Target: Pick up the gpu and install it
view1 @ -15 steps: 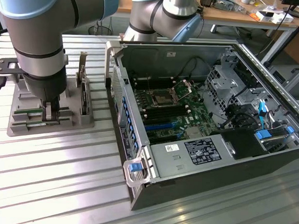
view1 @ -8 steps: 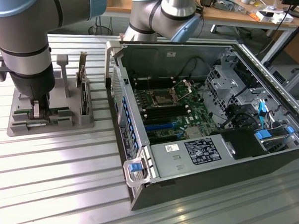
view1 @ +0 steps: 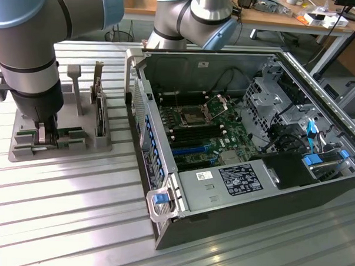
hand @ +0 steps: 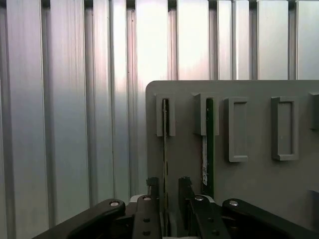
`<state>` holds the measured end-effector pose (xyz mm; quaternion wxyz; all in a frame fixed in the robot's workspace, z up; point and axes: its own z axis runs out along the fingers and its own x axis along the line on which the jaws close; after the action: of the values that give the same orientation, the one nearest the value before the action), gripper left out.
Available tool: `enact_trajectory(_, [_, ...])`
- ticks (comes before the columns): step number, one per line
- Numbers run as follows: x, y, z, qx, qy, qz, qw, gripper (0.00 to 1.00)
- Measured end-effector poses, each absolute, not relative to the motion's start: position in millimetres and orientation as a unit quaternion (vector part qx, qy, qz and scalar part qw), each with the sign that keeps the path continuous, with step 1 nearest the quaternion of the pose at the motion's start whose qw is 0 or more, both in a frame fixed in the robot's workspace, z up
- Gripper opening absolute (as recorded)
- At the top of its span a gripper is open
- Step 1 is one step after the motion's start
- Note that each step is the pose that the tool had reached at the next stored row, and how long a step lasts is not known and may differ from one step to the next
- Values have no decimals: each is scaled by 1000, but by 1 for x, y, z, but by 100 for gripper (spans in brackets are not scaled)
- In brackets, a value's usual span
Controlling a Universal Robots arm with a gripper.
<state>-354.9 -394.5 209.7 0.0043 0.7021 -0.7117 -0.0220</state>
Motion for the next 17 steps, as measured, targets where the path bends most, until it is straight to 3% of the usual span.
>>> enact_trajectory(7, [-355, -394, 208, 702, -712, -22, 4, 30])
enact_trajectory(10, [-355, -395, 208, 702, -712, -22, 4, 22])
enact_trajectory(11, [-355, -395, 208, 702, -712, -22, 4, 12])
enact_trajectory(17, [-355, -395, 208, 702, -712, -22, 4, 12])
